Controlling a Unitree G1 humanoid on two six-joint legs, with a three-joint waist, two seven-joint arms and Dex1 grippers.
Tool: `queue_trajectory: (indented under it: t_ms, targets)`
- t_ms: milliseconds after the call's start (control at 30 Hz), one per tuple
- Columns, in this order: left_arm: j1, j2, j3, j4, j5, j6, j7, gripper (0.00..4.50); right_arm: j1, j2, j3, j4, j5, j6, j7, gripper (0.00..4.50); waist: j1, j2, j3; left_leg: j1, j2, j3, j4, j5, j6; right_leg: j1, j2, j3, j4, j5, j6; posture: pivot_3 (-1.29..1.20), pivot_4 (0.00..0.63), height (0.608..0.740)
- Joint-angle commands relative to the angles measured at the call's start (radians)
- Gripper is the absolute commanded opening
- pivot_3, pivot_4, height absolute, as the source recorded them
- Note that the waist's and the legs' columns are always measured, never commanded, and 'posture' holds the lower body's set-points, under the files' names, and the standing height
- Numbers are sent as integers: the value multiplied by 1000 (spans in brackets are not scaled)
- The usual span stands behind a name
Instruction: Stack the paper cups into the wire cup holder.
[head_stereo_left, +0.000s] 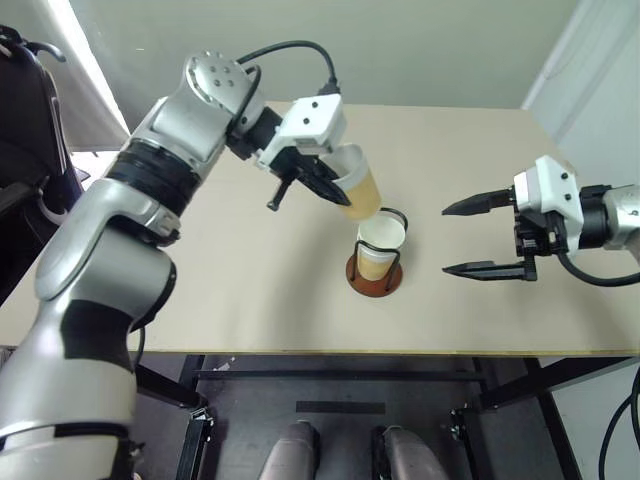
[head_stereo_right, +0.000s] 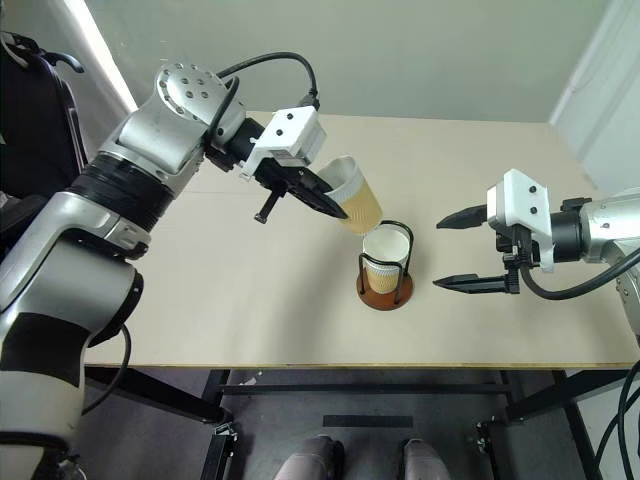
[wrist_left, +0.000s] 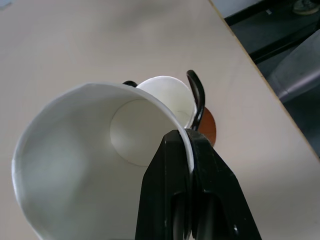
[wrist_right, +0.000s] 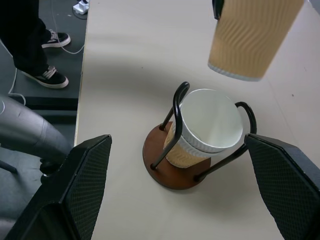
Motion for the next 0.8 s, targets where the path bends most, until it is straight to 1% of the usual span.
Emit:
queue_trajectory:
  t_ms: [33,200,567,800]
  targets:
    - [-19,-33,37,22,12,-51,-35,38,-3,-10,-44,-43,26,6,-20,4336,0,0,0,0,0,-1,1,0,0,0,-1,1,0,0,0,0,150,740]
    - [-19,-66,42,43,20,-65,-35,38,1,-15,-42,-56,29,13,-29,4336,-2,0,0,0,0,1,1,-1,1,0,0,1,0,0,2,0,150,740]
    - [9,-79,44,50,43,-85,-35,38,-10,-10,-30,-46,24,4,-33,4336,0,0,0,-1,0,1,4,-2,3,1,0,1,0,0,3,0,150,740]
    - [29,-138,95,88,101,-117,-35,38,-11,0,-23,-44,20,-4,-42,4336,2,0,0,-2,0,0,10,-4,5,3,-1,1,0,0,5,0,150,740]
